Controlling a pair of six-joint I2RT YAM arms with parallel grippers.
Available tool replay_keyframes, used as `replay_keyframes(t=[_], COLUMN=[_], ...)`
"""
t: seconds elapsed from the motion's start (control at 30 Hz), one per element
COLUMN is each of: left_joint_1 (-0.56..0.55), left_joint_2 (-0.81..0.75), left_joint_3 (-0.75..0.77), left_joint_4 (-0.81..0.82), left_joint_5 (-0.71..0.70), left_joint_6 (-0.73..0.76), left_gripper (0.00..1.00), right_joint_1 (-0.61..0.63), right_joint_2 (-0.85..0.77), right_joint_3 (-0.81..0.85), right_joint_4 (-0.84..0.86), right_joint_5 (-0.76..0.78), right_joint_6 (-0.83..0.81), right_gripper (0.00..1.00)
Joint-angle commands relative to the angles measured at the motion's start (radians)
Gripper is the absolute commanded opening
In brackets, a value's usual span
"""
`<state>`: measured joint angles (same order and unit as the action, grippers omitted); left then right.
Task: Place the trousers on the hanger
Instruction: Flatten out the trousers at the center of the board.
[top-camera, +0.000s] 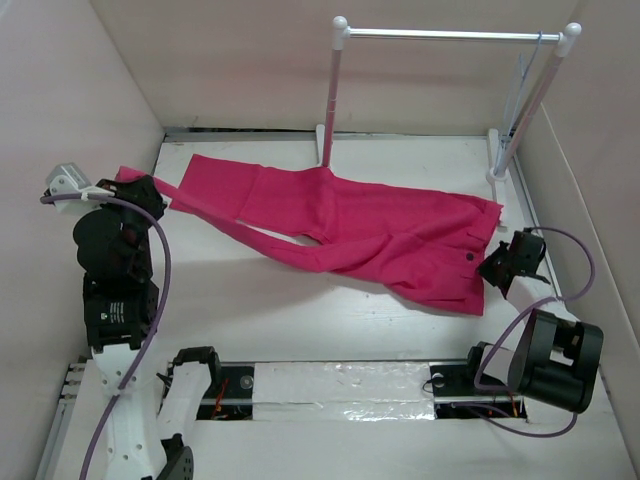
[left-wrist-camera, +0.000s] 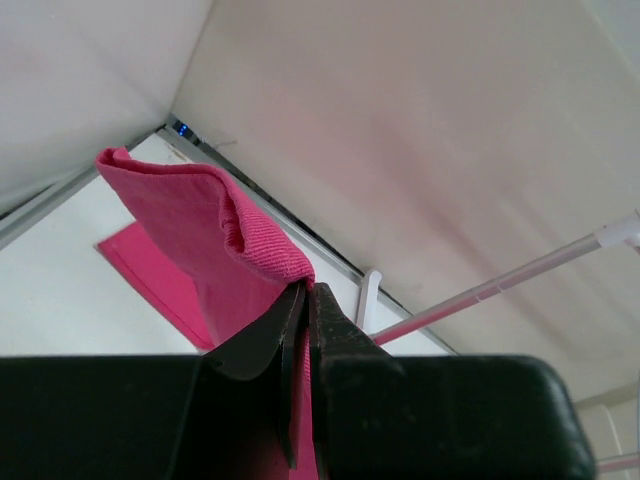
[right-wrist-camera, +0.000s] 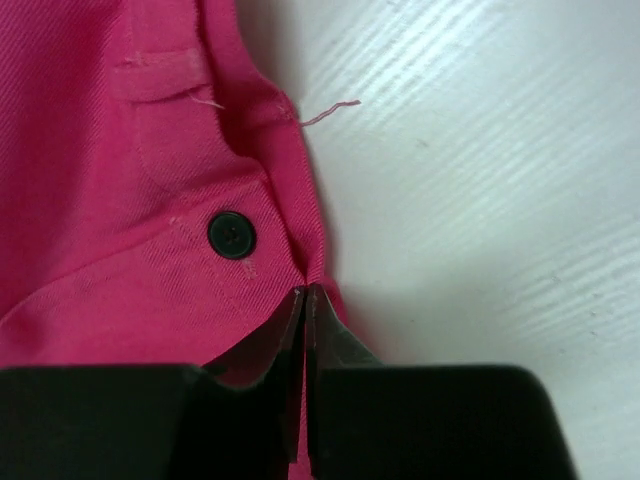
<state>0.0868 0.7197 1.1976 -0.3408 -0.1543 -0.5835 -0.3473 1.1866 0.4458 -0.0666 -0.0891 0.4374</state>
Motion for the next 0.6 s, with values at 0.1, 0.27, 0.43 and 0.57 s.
replay_keyframes(t=[0.1, 0.27, 0.43, 0.57], left_joint_1=[0.004, 0.004, 0.004, 0.004], left_joint_2=[-0.013, -0.008, 0.021, -0.009], left_joint_3=[0.088, 0.177, 0.211, 0.079], left_joint_4=[0.025, -0.026, -0.070, -0.046], left_joint_5=[-0.109, -0.286, -0.341, -0.315], left_joint_6=[0.027, 0.065, 0.120, 0.106], left_gripper=[0.00, 0.00, 0.00, 0.00], right_joint_1=[-0.005, -0.005, -0.015, -0.015], right_joint_2=[0.011, 0.076, 0.188, 0.205], right_joint_3=[0.177, 0.281, 0.418, 0.429], right_joint_4=[0.029, 0.088, 0.019, -0.010], right_joint_5=[0.079, 0.199, 0.302, 0.325], right_joint_6=[0.064, 0.110, 0.037, 0.020], right_gripper=[0.00, 0.00, 0.00, 0.06])
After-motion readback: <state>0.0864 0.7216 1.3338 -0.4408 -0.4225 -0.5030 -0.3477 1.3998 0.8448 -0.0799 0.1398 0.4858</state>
